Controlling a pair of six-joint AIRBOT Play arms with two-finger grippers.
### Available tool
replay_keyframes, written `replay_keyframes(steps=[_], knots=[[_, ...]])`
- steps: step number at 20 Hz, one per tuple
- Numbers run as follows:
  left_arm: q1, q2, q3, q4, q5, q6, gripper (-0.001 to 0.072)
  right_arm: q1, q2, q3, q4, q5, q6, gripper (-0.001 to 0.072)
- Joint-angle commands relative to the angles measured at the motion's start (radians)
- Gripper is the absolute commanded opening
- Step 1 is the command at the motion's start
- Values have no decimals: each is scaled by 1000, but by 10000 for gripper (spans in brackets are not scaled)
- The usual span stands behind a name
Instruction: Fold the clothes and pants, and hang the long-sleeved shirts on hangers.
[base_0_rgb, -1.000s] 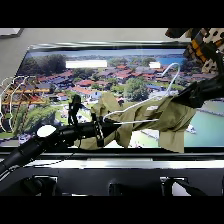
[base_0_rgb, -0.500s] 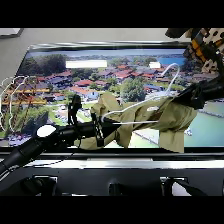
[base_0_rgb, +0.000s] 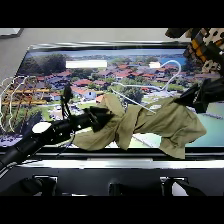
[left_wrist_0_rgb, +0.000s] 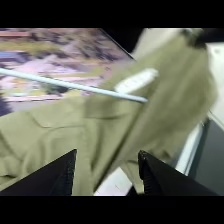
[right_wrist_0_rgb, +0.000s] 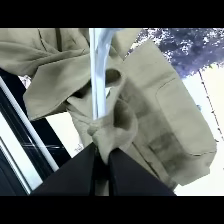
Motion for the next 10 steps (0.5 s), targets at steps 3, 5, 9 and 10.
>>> replay_keyframes(steps=[3,5,9,10], knots=[[200,7,1,223,47,-578,460,0,27,0,-9,-80,-40,30],[209,2,23,419,-39,-747,456,0,27,0,-9,-91,-39,30],[-49,-40,227,1233,-166,-1345,454,0,27,0,-10,-103,-32,31],[-138,-61,292,1476,-193,-1544,454,0,27,0,-10,-105,-32,31]])
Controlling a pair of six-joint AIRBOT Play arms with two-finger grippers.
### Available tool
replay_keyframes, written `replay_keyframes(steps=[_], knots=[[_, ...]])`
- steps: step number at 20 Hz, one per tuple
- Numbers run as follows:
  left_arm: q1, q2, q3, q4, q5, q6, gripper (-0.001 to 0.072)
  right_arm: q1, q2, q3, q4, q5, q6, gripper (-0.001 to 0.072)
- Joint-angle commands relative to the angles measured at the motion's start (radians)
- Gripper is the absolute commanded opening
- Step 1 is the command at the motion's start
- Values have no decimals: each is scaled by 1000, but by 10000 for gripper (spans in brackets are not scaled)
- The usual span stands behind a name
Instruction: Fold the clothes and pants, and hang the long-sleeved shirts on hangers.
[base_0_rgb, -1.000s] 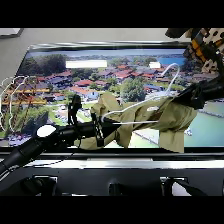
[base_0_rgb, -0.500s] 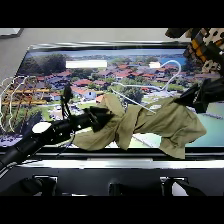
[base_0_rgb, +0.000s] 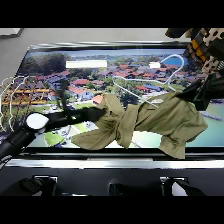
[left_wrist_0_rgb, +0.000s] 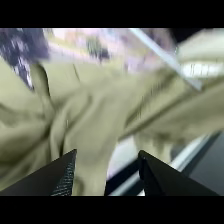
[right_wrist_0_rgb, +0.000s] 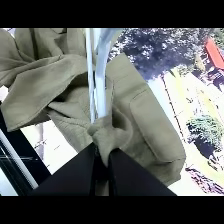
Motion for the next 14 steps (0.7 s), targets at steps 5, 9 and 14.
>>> replay_keyframes(steps=[5,9,14], knots=[[-468,-262,380,1104,-177,-806,612,0,1,0,-1,-20,3,31],[-542,-471,505,1105,-177,-813,692,0,1,0,-1,-20,3,32],[-548,-582,561,1160,-178,-895,687,0,1,0,-1,-21,3,32]])
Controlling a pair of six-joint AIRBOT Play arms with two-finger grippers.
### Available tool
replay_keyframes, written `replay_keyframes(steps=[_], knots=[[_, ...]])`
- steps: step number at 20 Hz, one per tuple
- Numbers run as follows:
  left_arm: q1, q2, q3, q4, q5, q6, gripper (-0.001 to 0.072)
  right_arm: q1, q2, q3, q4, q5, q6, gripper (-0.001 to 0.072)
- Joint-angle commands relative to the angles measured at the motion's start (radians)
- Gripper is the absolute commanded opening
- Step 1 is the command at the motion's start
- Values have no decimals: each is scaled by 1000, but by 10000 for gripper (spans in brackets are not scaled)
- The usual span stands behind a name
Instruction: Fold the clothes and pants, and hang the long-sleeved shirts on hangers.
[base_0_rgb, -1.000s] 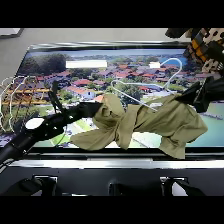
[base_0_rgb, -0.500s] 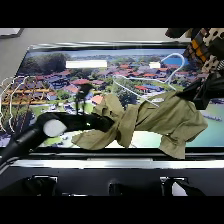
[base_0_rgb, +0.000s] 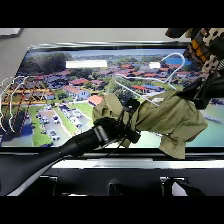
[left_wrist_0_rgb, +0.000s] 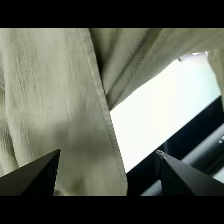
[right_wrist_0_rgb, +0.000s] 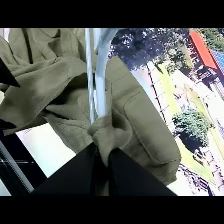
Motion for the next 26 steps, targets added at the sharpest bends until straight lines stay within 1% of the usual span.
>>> replay_keyframes(steps=[1,5,6,9,10,11,12,13,14,17,21,22,26], knots=[[-16,-77,38,87,-3,-101,687,0,1,0,1,-3,-1,32],[-23,-117,38,97,-6,-103,679,0,1,0,1,-25,-1,32],[-23,-130,38,109,-6,-116,674,0,1,0,1,-26,-1,32],[-13,-160,38,142,7,-202,657,0,1,0,1,-24,12,32],[-9,-167,38,142,24,-222,541,0,1,0,1,-24,19,32],[-6,-171,38,138,47,-223,337,0,1,0,1,-23,26,32],[-5,-172,38,138,68,-223,172,0,1,0,1,-23,26,32],[-3,-169,39,138,86,-223,46,0,1,0,1,-23,26,32],[0,-166,46,138,81,-223,33,0,1,0,1,-23,27,32],[22,-140,76,138,51,-212,32,0,1,0,1,-23,44,32],[91,-68,95,117,-21,-211,33,0,1,0,2,-23,44,32],[116,-53,95,79,-26,-200,33,0,1,0,2,-19,44,32],[230,-35,96,-114,-17,-95,32,0,3,0,4,-6,71,32]])
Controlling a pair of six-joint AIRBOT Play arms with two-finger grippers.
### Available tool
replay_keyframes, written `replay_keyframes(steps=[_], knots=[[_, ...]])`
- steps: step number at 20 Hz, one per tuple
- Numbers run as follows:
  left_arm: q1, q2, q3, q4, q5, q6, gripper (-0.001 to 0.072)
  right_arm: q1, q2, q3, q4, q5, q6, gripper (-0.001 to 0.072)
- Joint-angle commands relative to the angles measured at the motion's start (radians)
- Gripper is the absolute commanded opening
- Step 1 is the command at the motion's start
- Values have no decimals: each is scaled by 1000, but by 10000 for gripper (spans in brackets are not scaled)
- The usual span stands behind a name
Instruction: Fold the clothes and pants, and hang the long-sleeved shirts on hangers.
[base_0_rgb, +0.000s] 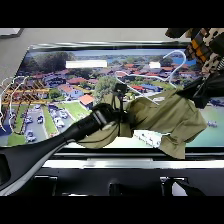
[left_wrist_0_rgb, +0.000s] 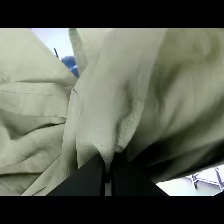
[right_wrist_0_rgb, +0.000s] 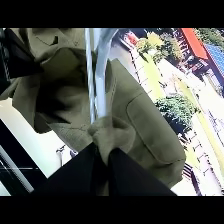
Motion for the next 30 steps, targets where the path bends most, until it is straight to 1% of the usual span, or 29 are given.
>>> replay_keyframes(steps=[1,3,4,6,10,15,19,26,28,30], knots=[[94,16,3,-163,14,101,32,0,3,0,3,22,15,32],[138,16,4,-214,70,163,32,0,3,0,3,34,16,31],[159,16,4,-230,83,171,32,0,3,0,3,39,16,31],[195,12,4,-239,85,171,32,0,3,0,3,55,16,31],[242,8,4,-239,137,182,32,0,3,0,2,81,16,31],[282,-2,4,-239,153,182,32,0,3,0,-2,100,15,31],[288,-4,4,-240,201,182,32,0,2,0,-22,118,15,31],[289,-3,23,-245,195,182,32,0,-5,-9,-67,110,9,31],[289,-3,27,-245,195,182,32,0,-6,-23,-72,110,-16,31],[289,-1,39,-245,193,218,31,0,-14,-27,-89,109,-16,31]])
